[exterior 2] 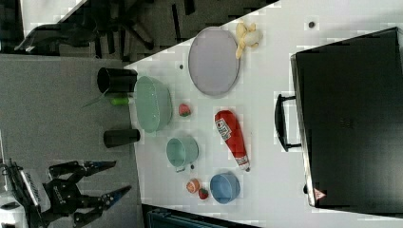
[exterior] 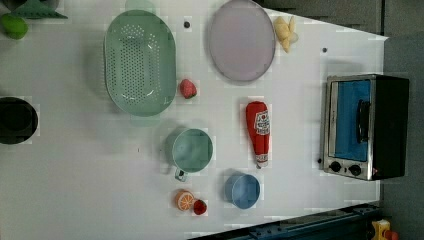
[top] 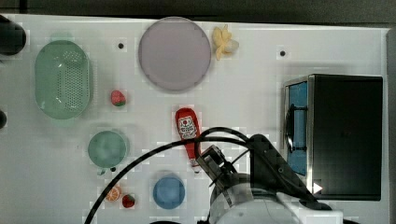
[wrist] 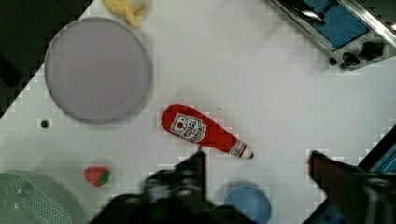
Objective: Flap open oven.
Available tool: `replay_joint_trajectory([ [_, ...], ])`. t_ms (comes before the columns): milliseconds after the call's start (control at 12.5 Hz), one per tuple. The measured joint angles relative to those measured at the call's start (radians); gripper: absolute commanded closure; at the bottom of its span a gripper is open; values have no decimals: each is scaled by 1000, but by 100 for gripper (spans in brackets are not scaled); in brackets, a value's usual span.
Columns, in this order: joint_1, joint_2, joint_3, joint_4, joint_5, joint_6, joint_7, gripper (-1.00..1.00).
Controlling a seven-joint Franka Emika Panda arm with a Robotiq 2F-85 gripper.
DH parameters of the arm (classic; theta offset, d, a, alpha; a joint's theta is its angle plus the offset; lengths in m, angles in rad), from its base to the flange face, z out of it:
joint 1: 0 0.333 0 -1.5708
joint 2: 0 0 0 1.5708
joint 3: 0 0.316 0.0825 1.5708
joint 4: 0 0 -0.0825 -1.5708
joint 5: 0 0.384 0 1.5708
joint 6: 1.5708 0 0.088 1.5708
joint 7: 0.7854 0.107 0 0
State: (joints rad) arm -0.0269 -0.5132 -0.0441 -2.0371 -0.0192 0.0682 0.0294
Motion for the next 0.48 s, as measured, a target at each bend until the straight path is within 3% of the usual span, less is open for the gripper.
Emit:
replay_joint_trajectory([
  [240, 0, 64, 4, -2, 11, -4, 9, 56],
  [480, 1, 141, -18, -21, 2, -4, 9, 65],
])
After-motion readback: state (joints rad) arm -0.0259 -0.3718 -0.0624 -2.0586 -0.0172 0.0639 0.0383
